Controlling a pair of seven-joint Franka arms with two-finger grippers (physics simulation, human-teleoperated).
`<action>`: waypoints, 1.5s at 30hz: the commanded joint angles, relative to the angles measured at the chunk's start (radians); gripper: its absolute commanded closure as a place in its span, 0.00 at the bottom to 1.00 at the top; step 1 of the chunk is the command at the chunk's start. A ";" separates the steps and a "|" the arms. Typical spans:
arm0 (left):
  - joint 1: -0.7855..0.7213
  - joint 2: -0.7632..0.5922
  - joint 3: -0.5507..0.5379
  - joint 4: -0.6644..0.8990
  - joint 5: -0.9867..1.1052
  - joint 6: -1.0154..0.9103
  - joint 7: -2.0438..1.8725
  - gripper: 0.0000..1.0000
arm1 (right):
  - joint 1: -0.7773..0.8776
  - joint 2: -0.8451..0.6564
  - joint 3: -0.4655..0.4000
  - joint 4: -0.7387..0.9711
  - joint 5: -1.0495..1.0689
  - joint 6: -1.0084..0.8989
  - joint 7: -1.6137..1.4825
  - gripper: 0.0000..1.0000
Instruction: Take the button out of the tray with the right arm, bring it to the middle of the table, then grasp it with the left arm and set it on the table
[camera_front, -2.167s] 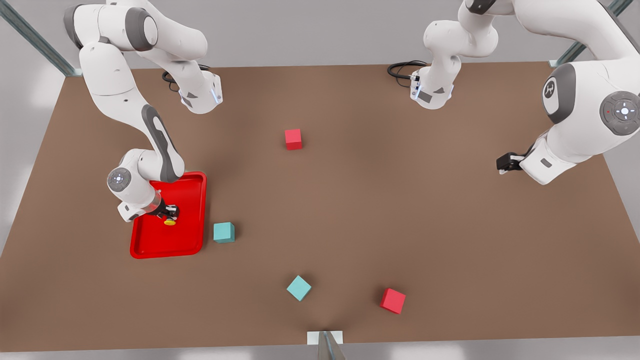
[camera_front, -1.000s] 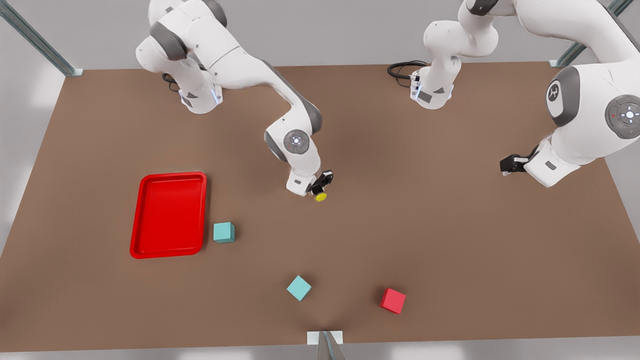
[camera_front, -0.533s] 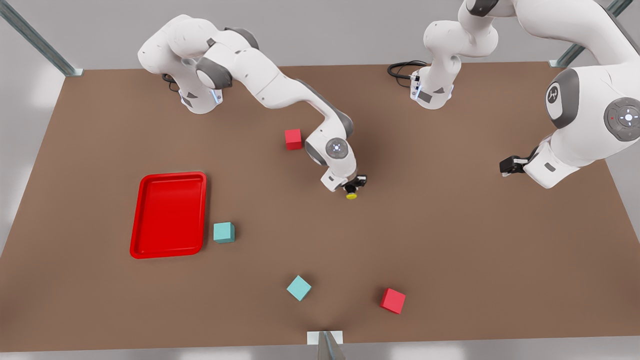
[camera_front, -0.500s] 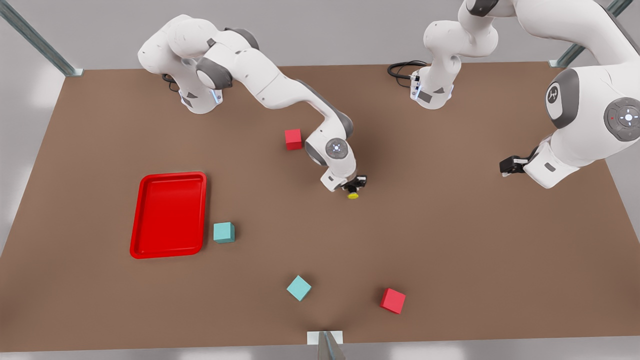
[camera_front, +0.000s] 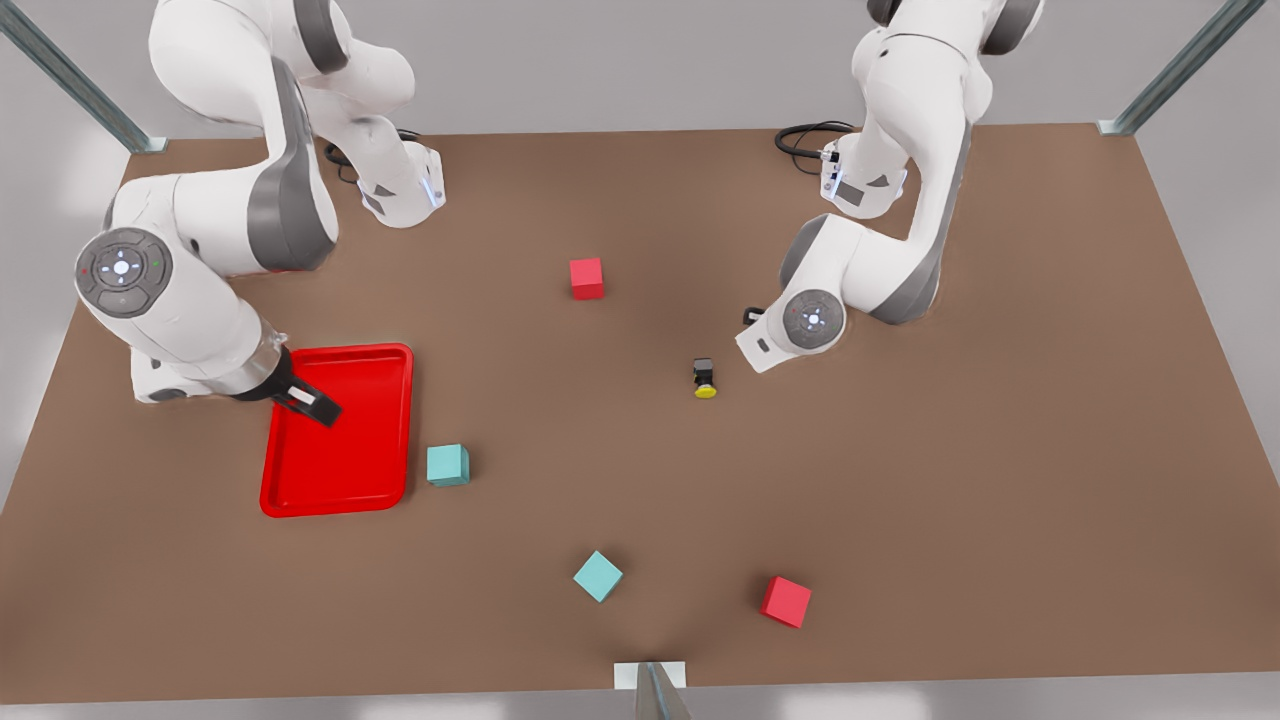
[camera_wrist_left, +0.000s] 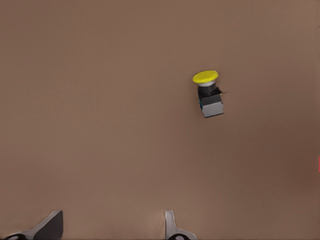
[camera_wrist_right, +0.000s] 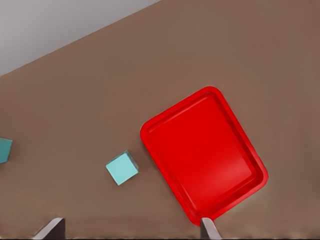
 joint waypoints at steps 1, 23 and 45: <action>-0.055 0.008 0.002 -0.069 -0.123 0.473 -1.122 0.00 | -0.030 -0.181 -0.001 -0.227 -0.043 -0.017 -0.604 0.00; -0.112 0.168 -0.081 -0.237 0.147 0.895 -0.857 0.00 | -0.051 -0.158 0.001 -0.187 -0.019 -0.061 -0.612 0.00; -0.107 0.248 -0.081 -0.247 0.147 0.973 -0.567 0.08 | -0.057 -0.152 -0.001 -0.175 -0.022 -0.057 -0.601 0.00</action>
